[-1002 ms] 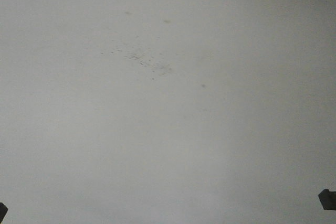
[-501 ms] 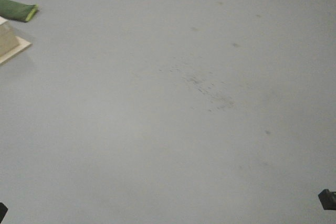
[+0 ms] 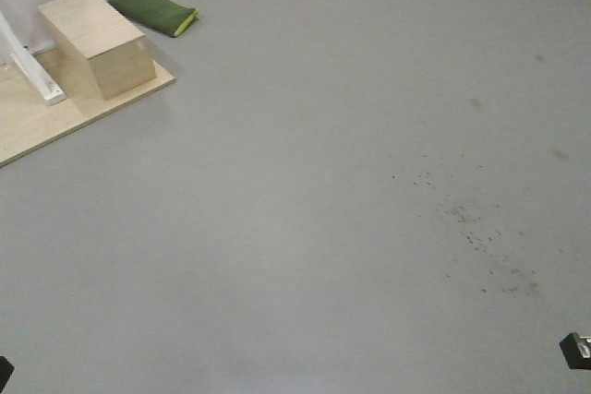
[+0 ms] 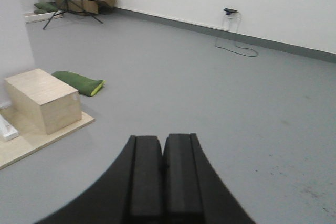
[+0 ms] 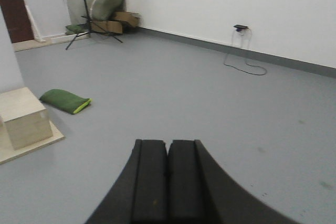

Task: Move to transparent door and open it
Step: 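Turn the base toward the white-framed glass sliding door, then drive up to the door, stopping near its silver handle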

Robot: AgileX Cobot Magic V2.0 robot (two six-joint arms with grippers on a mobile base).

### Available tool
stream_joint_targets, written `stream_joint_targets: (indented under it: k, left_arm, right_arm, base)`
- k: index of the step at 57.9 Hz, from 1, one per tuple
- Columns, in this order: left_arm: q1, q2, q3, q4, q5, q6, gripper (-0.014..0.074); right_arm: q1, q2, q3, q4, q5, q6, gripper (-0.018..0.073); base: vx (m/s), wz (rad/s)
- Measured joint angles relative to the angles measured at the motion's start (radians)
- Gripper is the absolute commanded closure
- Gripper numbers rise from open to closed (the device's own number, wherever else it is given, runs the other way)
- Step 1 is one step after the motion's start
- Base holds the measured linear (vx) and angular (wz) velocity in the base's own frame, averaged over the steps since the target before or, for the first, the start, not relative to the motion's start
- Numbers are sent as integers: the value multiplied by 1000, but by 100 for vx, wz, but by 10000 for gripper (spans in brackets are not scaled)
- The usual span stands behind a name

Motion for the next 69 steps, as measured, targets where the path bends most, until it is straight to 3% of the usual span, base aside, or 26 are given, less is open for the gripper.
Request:
stream_joint_targets:
  k: [69]
  left_arm:
    - [0,0,0,0,0,0,594]
  right_arm:
    - [0,0,0,0,0,0,565]
  base:
    - [39,73]
